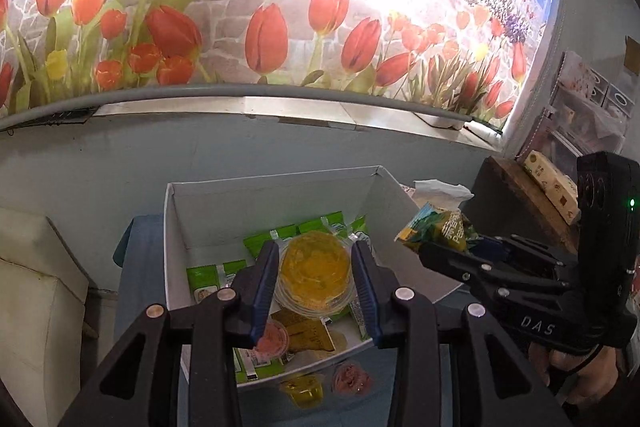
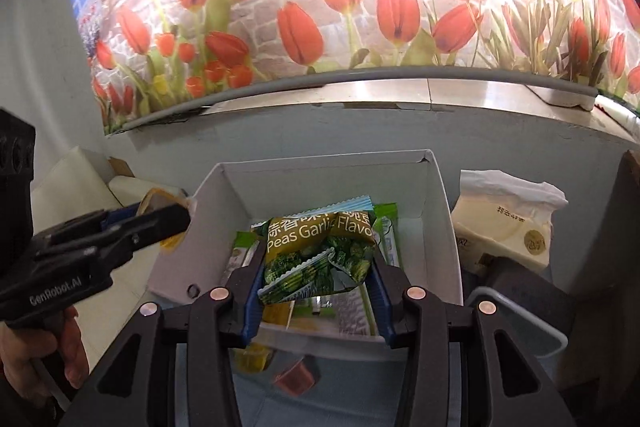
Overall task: Organize snacks
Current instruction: 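Carry the pea bag and yellow jelly cup into the white box and release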
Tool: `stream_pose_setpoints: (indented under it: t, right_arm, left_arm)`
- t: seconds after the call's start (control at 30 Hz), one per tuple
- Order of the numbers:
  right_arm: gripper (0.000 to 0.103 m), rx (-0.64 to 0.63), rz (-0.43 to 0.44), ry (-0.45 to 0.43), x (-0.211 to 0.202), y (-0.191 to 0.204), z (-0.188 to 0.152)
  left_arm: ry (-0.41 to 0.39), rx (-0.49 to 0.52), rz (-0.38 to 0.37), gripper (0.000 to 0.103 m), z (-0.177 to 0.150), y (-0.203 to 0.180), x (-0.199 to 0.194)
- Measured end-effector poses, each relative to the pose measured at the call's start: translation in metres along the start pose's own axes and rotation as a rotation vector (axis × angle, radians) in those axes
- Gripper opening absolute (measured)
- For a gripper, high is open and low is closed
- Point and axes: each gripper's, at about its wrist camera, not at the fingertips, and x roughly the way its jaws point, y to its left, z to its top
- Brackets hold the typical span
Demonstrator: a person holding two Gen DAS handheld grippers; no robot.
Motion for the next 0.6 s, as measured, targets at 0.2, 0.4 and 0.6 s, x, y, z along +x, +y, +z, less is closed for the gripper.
stream_pose_setpoints:
  t: [0.2,0.4,0.6]
  right_arm:
    - [0.093,0.054,-0.039,0.073,0.032,-0.021,0.008]
    - [0.097,0.121,-0.005,0.009,0.013,-0.033,0.005]
    - [0.097,0.123,-0.006,-0.028,-0.01,-0.027,-0.01]
  left_arm:
    - [0.06,-0.01,0.068,0.102,-0.005,0.01,0.03]
    - [0.041,0.008,0.085,0.103,-0.01,0.014,0.024]
    - [0.038,0.007,0.095,0.103,-0.02,0.015,0.011]
